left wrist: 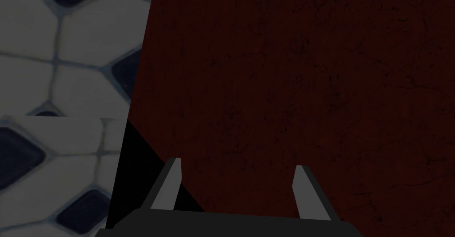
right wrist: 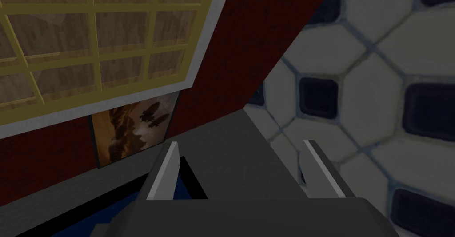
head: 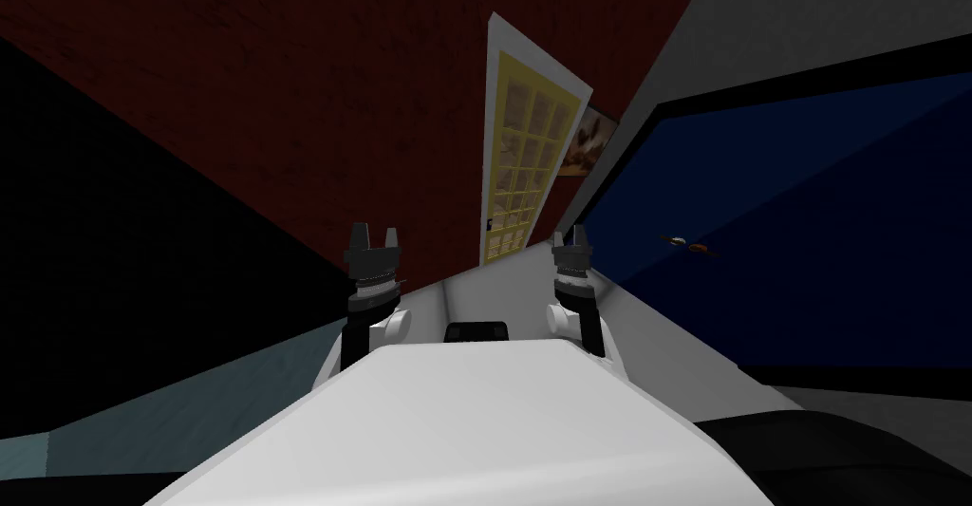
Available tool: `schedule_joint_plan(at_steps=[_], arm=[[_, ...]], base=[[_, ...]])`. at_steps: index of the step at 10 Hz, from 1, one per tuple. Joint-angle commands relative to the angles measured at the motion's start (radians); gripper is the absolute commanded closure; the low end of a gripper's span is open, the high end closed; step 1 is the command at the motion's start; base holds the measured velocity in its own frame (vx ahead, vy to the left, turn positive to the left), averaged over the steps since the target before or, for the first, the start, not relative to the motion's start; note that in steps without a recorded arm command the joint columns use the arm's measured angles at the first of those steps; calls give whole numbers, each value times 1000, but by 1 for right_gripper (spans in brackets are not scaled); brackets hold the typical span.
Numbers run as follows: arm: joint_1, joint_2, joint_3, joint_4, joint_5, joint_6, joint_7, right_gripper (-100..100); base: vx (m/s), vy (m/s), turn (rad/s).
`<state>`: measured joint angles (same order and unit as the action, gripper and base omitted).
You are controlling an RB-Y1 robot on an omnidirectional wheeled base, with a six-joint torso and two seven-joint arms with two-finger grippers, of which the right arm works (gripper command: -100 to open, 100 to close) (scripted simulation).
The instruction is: Pull the door open
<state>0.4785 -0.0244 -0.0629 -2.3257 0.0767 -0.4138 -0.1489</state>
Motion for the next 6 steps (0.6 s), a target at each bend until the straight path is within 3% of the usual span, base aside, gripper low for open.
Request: schedule_joint_plan(at_steps=[1,6], arm=[[-1,-7,0,30,-2,-12,39,-100],[-3,-21,0,107,-8,-41,138,-100]], base=[[58,-6,116],[91,-15,85]])
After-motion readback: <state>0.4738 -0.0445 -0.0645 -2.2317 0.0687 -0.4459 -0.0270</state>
